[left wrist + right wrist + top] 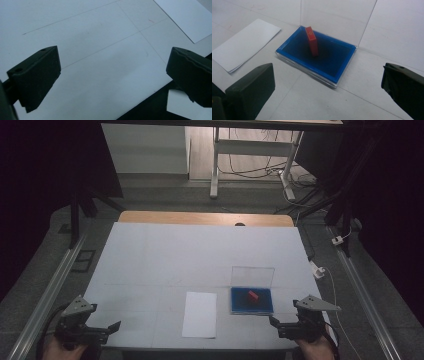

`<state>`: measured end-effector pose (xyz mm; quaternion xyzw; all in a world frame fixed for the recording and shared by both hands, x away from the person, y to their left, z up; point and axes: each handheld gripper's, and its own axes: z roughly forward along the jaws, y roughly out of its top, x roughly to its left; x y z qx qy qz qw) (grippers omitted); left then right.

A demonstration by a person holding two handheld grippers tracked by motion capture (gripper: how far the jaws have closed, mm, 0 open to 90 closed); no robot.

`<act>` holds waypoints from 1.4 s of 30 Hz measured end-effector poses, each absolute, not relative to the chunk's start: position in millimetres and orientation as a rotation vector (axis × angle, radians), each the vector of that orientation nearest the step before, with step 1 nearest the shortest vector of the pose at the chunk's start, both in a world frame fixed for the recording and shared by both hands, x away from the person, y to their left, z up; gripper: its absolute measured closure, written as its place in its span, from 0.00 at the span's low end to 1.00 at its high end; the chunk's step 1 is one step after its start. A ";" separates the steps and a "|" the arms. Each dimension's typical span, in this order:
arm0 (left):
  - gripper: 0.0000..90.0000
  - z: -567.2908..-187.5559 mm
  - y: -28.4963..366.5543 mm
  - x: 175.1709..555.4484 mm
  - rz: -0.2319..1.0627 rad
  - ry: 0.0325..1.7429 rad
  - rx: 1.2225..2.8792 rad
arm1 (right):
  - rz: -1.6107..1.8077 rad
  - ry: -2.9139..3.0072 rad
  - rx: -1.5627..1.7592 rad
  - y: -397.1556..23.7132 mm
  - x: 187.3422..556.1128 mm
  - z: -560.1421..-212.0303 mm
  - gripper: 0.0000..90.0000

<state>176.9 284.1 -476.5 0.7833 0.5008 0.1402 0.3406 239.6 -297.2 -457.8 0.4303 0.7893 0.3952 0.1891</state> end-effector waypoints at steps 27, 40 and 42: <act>0.00 -477.1 280.0 179.4 0.330 1.277 2.050 | 1.121 2.245 1.228 -296.7 239.2 -457.2 0.00; 0.00 -477.4 280.2 179.8 0.325 1.281 2.050 | 1.131 2.276 1.185 -292.2 240.0 -454.4 0.00; 0.00 -477.4 280.4 179.8 0.324 1.281 2.049 | 1.127 2.288 1.170 -291.4 240.8 -453.9 0.00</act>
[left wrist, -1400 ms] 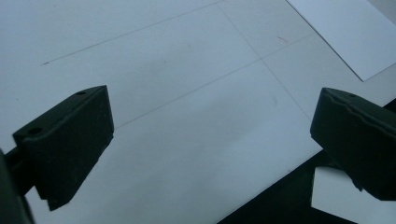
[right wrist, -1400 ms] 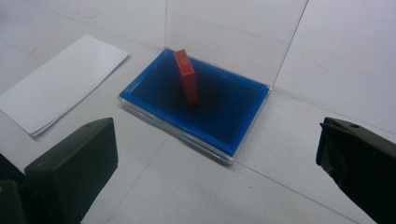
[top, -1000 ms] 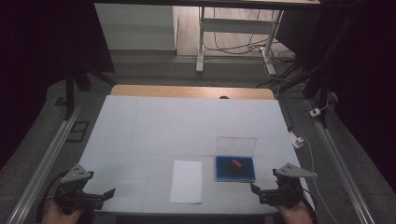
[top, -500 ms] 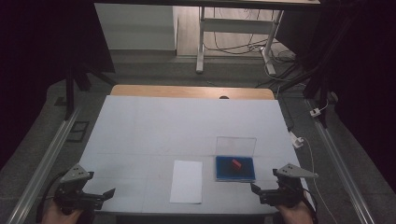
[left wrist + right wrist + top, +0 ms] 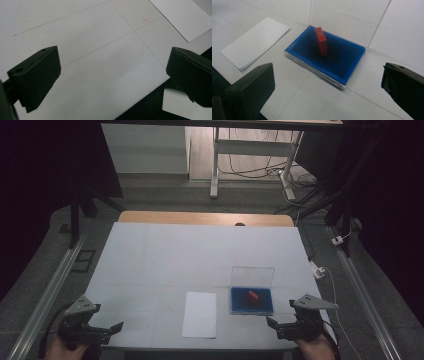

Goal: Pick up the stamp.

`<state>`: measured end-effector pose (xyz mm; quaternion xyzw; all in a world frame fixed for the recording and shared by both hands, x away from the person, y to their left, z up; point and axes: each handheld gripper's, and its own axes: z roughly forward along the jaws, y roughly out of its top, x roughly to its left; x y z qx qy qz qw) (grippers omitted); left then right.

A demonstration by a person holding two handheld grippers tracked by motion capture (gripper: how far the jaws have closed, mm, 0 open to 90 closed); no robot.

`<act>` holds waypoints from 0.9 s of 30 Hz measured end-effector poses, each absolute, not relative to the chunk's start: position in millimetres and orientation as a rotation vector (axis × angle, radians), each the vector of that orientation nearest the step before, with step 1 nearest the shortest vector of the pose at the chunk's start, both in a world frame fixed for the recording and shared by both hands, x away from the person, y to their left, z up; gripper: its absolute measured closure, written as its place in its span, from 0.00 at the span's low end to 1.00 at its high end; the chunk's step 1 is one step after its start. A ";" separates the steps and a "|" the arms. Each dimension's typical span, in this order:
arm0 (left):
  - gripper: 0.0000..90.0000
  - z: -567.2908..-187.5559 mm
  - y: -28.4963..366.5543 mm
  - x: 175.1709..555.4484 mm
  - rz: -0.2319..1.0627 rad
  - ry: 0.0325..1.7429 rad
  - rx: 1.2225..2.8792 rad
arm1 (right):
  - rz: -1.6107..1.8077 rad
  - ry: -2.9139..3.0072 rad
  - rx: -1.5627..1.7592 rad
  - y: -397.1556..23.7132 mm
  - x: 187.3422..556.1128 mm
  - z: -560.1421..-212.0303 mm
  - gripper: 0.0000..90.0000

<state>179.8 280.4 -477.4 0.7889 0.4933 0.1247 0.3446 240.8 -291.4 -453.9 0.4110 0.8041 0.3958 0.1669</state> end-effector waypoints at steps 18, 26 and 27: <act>0.00 -477.8 281.6 180.8 0.313 1.297 2.039 | 1.092 2.369 1.031 -270.8 248.7 -456.9 0.00; 0.00 -478.1 282.5 181.4 0.306 1.306 2.035 | 1.066 2.387 1.035 -262.9 257.8 -458.1 0.00; 0.00 -478.1 282.5 181.4 0.304 1.306 2.034 | 1.066 2.387 1.035 -262.9 257.8 -458.1 0.00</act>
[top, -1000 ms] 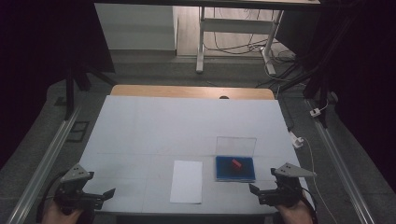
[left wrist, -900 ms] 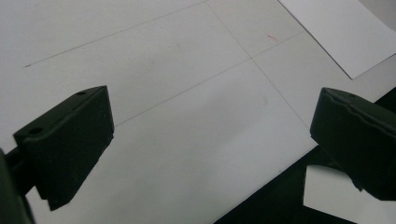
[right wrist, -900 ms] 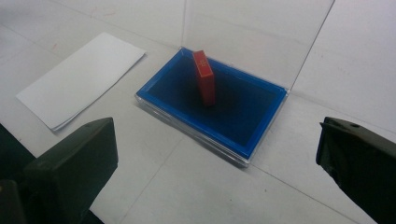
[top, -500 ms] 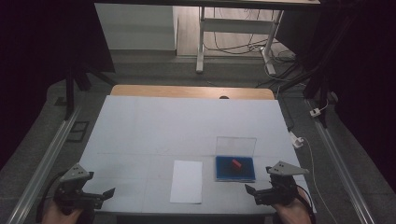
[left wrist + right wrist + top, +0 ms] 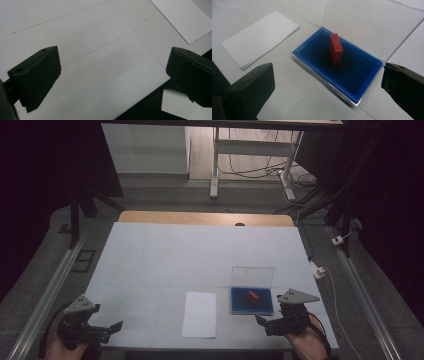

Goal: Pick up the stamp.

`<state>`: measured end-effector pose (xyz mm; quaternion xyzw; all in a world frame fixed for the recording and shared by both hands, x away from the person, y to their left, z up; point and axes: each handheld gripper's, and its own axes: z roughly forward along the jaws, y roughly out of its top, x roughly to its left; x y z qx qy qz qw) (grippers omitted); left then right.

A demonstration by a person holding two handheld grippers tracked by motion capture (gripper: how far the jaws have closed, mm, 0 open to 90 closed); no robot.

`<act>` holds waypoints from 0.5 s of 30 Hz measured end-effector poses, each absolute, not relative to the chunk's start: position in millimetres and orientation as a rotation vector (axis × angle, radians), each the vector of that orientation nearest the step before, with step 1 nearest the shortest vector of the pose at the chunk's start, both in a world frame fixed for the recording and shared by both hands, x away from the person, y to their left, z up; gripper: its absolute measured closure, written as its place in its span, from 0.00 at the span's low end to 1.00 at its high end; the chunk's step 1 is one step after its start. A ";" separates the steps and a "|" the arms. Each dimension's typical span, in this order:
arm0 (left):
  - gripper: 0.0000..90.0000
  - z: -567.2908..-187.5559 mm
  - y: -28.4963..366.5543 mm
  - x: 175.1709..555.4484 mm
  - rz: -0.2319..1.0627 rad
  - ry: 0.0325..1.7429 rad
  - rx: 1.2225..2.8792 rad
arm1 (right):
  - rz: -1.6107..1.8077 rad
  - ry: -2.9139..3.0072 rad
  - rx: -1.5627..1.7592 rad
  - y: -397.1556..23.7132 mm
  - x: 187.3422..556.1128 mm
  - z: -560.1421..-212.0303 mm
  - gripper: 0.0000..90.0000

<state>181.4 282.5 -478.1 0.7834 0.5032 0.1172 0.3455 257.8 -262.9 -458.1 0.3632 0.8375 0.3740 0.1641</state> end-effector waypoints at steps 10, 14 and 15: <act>0.00 -478.3 283.0 182.0 0.299 1.313 2.029 | 1.025 2.417 1.053 -254.9 271.8 -461.5 0.00; 0.00 -478.3 283.0 182.1 0.299 1.314 2.031 | 1.004 2.427 1.049 -251.5 275.6 -462.8 0.00; 0.00 -478.3 283.0 182.1 0.299 1.313 2.030 | 0.989 2.428 1.058 -249.4 278.3 -463.7 0.00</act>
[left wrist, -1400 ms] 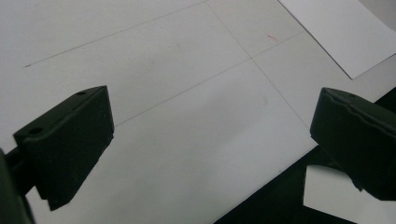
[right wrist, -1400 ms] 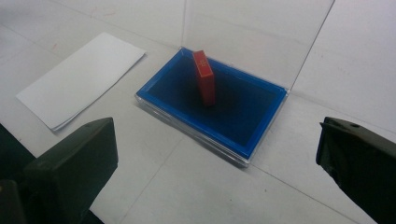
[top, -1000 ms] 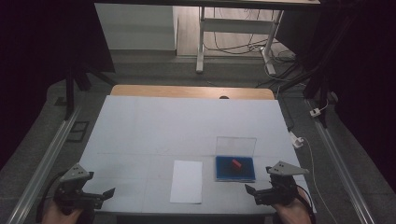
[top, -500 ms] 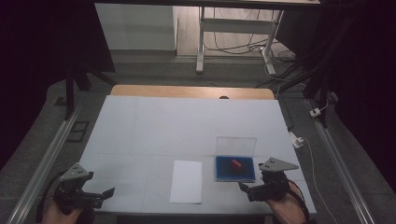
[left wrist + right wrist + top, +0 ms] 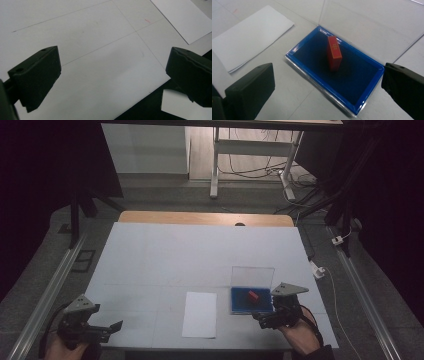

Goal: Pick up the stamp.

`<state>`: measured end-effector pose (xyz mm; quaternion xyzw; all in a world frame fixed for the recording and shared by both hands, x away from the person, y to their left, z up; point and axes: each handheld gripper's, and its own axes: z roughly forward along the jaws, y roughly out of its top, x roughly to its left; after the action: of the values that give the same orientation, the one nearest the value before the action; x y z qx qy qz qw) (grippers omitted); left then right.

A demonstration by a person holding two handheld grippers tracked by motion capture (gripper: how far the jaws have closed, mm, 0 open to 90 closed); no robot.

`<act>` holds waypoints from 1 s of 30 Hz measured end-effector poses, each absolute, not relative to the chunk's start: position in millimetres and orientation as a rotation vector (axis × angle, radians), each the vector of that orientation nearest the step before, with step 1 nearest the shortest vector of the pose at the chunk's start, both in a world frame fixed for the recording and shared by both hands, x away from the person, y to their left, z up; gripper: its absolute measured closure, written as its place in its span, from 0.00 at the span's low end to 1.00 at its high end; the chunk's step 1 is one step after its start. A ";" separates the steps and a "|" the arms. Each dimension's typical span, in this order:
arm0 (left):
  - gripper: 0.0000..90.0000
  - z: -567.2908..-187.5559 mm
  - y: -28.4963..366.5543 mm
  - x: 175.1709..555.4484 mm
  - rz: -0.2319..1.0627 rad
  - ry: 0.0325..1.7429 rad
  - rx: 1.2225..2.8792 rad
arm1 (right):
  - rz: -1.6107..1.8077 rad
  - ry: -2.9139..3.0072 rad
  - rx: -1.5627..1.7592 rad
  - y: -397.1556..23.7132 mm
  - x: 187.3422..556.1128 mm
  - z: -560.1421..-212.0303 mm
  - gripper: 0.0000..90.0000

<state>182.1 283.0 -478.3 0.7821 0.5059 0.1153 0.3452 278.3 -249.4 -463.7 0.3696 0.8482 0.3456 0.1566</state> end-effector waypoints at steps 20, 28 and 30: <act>0.00 -478.6 283.2 182.6 0.296 1.317 2.030 | 0.876 2.458 1.049 -235.6 307.3 -471.9 0.00; 0.00 -478.6 283.3 183.0 0.293 1.319 2.032 | 0.847 2.470 1.057 -233.5 319.6 -478.1 0.00; 0.00 -478.6 283.2 182.9 0.294 1.319 2.032 | 0.838 2.476 1.055 -232.5 321.4 -479.6 0.00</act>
<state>182.9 283.2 -478.6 0.7821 0.5076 0.1130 0.3433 321.4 -232.5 -479.6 0.3692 0.8670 0.2934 0.1607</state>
